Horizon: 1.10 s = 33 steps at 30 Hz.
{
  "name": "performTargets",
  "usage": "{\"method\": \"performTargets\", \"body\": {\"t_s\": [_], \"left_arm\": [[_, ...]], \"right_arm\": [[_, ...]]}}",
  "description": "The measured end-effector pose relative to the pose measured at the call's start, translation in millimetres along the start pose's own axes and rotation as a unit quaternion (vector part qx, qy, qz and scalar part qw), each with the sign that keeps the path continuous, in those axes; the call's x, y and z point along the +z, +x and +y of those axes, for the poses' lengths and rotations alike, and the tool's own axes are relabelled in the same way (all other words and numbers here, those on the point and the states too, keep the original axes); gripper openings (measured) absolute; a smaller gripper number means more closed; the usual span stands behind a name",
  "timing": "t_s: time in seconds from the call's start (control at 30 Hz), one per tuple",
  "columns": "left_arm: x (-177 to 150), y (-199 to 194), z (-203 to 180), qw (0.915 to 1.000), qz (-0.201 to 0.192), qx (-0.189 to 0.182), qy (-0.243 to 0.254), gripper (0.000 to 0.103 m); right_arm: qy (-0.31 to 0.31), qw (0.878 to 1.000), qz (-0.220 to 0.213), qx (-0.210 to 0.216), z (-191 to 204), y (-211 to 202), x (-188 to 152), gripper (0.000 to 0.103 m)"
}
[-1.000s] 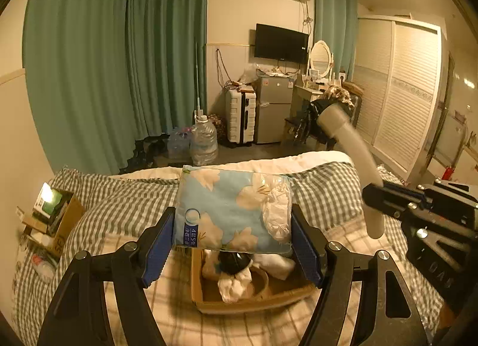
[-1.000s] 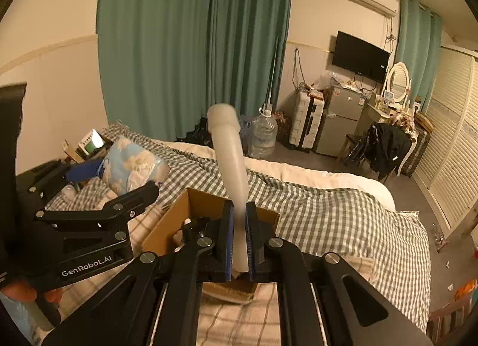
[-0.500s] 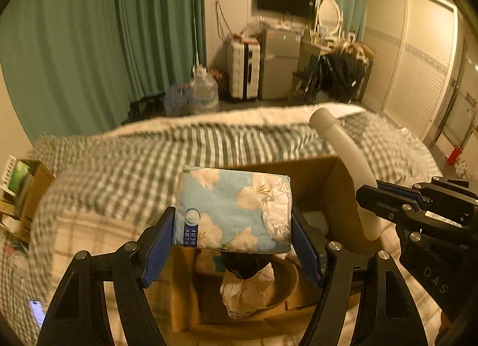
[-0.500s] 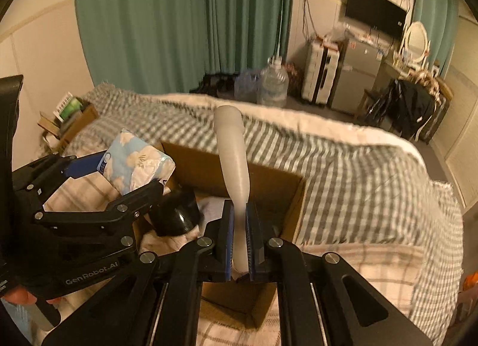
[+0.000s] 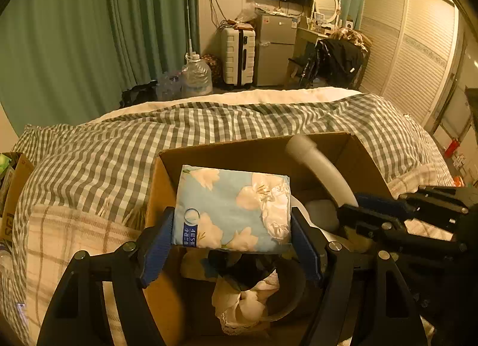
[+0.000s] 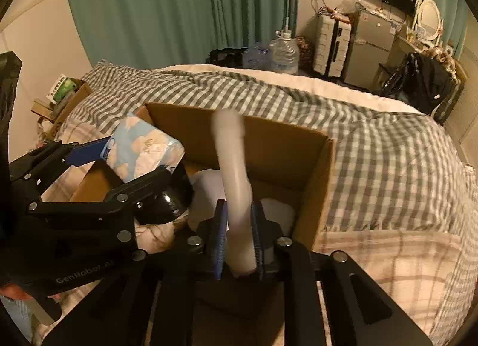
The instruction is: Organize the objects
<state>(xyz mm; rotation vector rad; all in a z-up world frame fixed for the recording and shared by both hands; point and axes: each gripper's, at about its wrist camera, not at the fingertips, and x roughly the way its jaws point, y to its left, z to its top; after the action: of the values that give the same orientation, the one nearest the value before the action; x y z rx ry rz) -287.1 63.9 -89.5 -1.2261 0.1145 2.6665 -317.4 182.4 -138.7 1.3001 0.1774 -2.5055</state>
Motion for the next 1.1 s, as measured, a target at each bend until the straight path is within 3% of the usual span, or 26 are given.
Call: {"method": "performTargets", "body": {"t_s": [0.1,0.3,0.47,0.73,1.1], "left_arm": [[2.6,-4.6,0.2,1.0,0.002,0.0,0.006,0.08],[13.8,-43.3,-2.5,0.9992,-0.035,0.02,0.001,0.1],[26.3,-104.5,-2.6,0.9965,-0.08,0.012,-0.017,0.103],[33.6,-208.7,-6.9,0.9871,-0.159,0.017,-0.013,0.103],[0.9,-315.5,-4.6,0.965,-0.262,0.018,-0.006,0.103]], "right_arm": [[0.007,1.0,-0.014,-0.006,-0.7,-14.5,5.2,0.028],[0.021,0.998,-0.053,-0.036,-4.7,-61.7,12.0,0.053],[0.041,0.992,-0.106,-0.064,-5.4,-128.4,11.3,0.083],[0.05,0.973,-0.197,-0.111,13.2,-247.6,3.1,0.102],[0.063,0.951,-0.275,-0.129,40.7,-345.7,-39.7,0.103]]}}
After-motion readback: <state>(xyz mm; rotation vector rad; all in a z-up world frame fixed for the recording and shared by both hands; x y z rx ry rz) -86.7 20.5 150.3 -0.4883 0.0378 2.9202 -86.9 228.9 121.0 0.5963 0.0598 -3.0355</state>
